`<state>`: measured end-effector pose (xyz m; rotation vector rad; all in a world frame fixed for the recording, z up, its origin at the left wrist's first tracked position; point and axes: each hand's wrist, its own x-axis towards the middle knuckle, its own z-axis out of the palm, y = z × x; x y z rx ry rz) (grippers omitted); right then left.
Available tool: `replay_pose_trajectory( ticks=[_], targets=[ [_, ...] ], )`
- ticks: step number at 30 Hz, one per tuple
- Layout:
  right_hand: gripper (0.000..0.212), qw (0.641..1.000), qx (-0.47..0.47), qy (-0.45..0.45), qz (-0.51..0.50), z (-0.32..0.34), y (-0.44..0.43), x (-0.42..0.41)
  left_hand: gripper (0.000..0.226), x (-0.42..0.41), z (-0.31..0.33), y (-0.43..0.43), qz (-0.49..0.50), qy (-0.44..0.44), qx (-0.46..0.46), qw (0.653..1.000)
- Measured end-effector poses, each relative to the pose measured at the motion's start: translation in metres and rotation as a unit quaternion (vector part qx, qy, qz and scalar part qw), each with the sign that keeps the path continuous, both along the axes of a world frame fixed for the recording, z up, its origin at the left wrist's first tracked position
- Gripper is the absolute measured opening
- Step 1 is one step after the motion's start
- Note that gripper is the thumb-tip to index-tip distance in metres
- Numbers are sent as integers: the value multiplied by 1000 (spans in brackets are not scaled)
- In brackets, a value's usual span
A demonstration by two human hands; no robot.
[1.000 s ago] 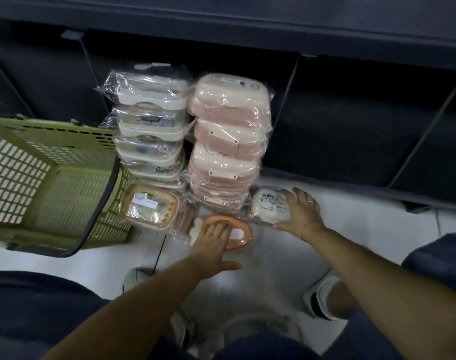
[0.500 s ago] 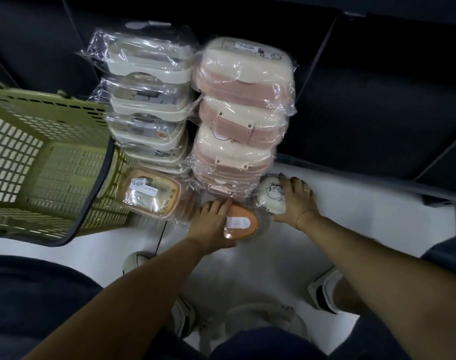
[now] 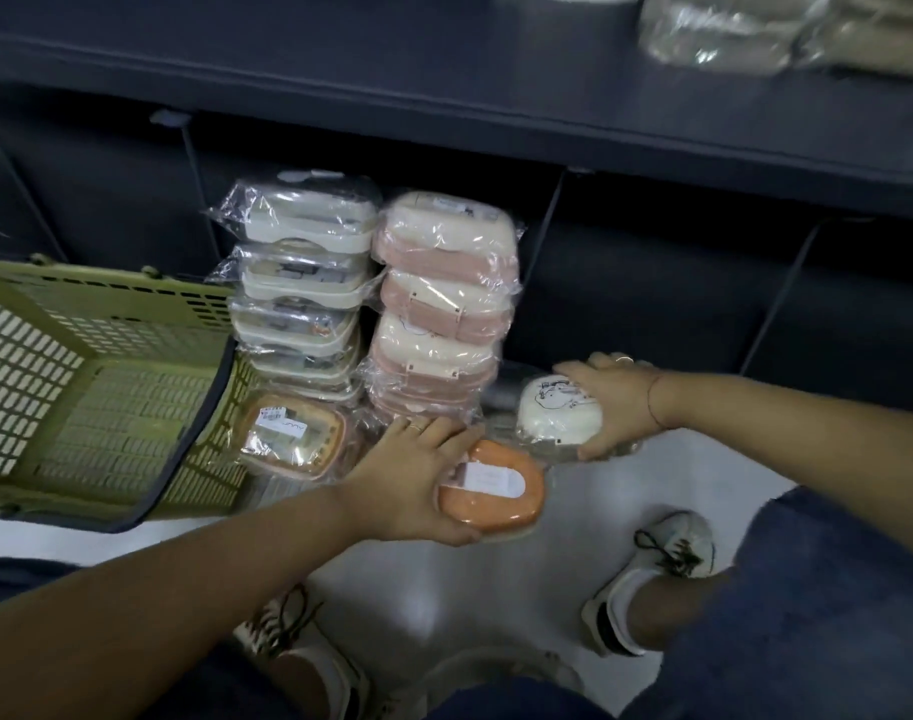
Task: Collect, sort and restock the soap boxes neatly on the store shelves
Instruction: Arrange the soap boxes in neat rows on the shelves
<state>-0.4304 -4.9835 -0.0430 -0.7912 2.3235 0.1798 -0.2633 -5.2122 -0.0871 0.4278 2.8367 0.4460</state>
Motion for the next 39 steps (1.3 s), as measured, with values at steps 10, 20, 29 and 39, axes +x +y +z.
replay_pose_trajectory(
  ticks=[10,20,29,39],
  targets=[
    [114,946,-243,186,-106,221,62,-44,109,-85,180,-26,58,225,87,969],
    [110,880,-291,330,-179,261,24,-200,92,-210,204,-46,164,235,71,955],
    [77,891,-219,367,-151,247,31,-244,91,-242,191,-58,153,190,147,959],
    [72,846,-377,377,6,192,-82,-125,134,-234,168,-121,187,146,-42,970]
  ],
)
